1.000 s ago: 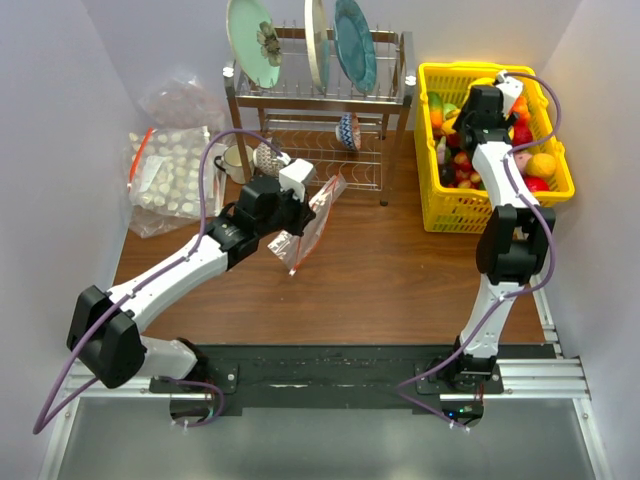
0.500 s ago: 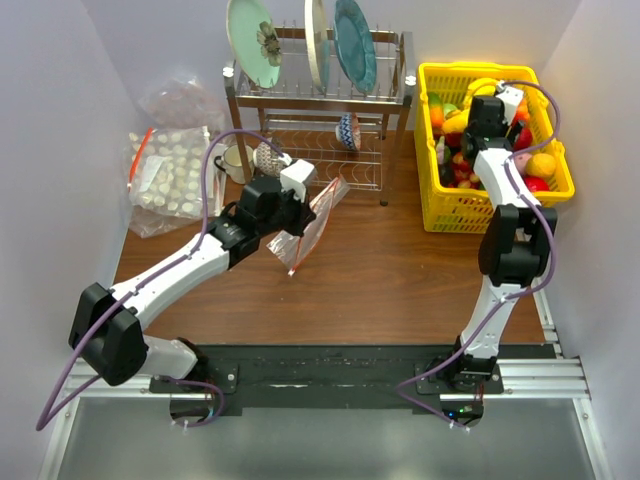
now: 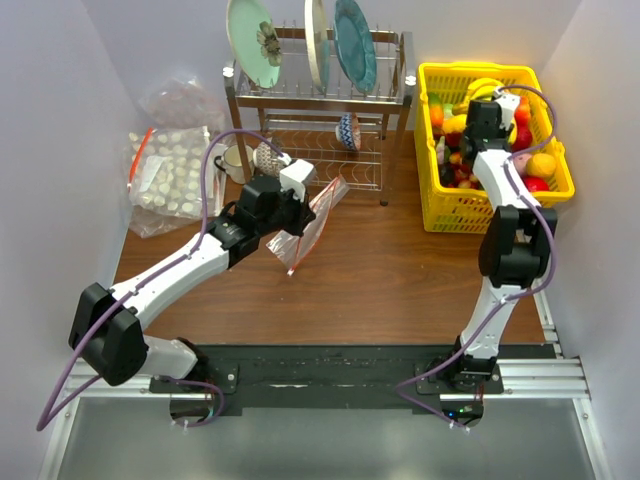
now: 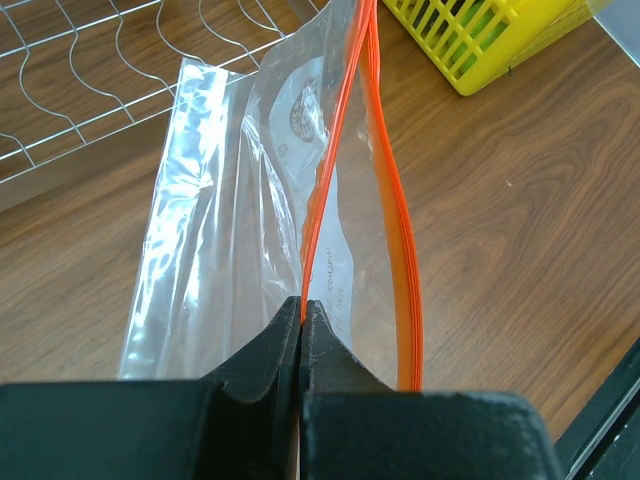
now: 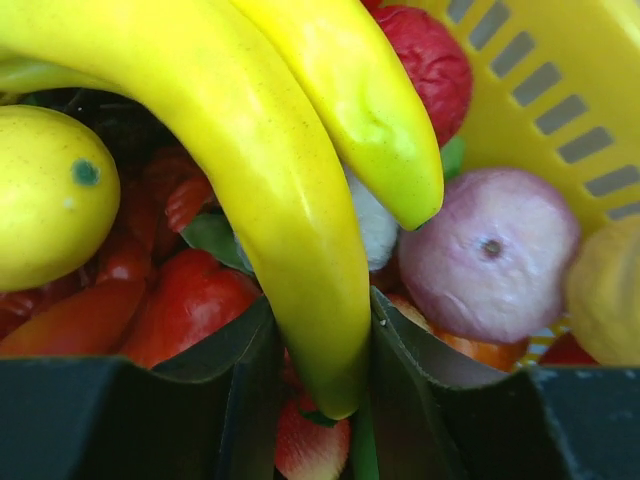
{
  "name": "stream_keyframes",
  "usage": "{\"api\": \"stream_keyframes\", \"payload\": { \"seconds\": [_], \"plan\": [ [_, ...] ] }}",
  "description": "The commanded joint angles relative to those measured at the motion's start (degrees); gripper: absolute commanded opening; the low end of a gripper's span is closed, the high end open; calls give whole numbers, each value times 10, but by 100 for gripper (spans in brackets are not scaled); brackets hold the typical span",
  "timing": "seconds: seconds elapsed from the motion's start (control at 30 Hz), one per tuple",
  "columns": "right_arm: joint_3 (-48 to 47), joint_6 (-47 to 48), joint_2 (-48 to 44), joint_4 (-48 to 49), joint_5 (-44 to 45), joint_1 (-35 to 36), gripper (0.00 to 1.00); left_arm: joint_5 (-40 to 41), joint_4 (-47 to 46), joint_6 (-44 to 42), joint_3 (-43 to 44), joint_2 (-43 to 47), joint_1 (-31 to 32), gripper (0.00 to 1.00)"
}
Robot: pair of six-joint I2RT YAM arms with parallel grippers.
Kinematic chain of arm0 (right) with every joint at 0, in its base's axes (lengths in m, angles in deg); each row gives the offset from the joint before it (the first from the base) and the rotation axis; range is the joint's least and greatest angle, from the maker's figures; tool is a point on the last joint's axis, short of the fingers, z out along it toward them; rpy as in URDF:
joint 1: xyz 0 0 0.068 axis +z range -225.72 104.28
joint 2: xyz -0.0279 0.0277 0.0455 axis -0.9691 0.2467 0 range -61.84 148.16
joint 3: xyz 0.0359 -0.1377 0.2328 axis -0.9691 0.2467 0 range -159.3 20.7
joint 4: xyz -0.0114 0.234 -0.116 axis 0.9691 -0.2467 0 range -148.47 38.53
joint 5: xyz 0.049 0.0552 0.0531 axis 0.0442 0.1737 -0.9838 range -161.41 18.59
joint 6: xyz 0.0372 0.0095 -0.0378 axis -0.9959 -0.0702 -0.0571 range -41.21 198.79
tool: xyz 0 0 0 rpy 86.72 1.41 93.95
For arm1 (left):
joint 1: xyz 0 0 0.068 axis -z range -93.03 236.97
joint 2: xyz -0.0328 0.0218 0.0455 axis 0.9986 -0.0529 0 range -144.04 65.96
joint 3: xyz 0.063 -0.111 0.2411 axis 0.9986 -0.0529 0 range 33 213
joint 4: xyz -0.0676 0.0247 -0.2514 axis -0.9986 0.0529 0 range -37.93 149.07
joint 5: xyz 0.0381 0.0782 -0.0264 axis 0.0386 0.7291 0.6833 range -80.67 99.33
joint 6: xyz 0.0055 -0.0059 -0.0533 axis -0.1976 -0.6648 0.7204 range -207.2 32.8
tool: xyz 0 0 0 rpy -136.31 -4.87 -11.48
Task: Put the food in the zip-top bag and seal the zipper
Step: Pick up the fake fruit from the bin, then place the fake fruit in the zipper food storage bag.
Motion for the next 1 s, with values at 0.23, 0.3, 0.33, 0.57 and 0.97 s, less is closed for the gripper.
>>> {"api": "stream_keyframes", "payload": {
  "seconds": [0.23, 0.3, 0.33, 0.57, 0.97],
  "plan": [
    [85, -20, -215, -2, -20, 25, 31, -13, -6, -5, 16, 6, -2, 0],
    [82, -20, -221, -28, -33, 25, 31, -14, -3, -5, 17, 7, -2, 0],
    [79, -25, -227, -35, -43, 25, 31, -14, -2, -4, 17, 7, -2, 0],
    [124, -59, -306, -50, -187, 29, 31, -12, 3, -2, 18, 8, -2, 0],
    [188, -34, -432, -144, -219, 158, 30, -16, 9, 5, 25, -6, -3, 0]
  ]
}}
